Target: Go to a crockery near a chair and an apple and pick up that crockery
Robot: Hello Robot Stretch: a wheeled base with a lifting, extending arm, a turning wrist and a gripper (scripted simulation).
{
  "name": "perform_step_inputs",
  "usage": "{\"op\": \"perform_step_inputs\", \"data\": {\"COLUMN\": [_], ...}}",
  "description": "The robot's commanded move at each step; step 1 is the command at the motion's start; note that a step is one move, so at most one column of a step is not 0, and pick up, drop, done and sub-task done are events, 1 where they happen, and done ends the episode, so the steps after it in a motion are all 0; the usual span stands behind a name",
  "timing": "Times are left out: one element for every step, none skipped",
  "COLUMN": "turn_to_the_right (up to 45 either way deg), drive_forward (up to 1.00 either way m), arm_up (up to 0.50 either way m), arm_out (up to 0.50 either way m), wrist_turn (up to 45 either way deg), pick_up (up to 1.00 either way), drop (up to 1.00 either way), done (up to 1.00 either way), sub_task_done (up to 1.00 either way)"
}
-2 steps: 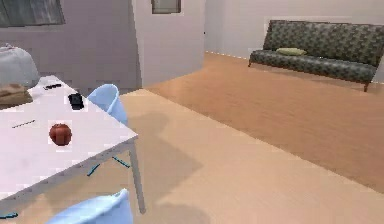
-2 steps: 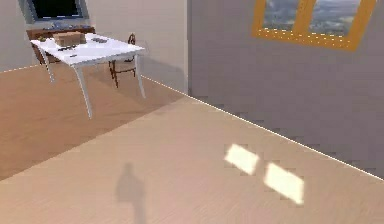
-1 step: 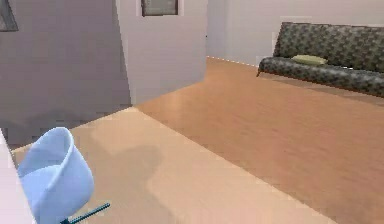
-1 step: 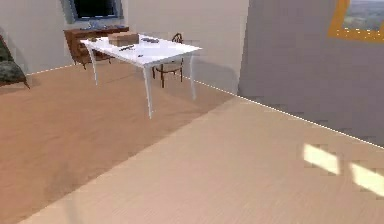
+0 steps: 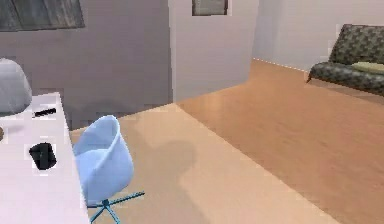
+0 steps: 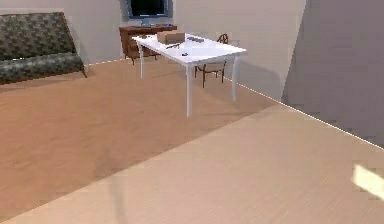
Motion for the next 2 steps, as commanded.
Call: {"op": "perform_step_inputs", "data": {"turn_to_the_right": [0.0, -33.0], "drive_forward": [0.40, 0.00], "arm_up": [0.00, 0.00], "arm_out": [0.00, 0.00], "wrist_turn": [0.0, 0.0], "pick_up": [0.00, 0.00], "drop": [0.00, 0.00], "done": [0.00, 0.00], "sub_task_done": [0.00, 0.00]}}
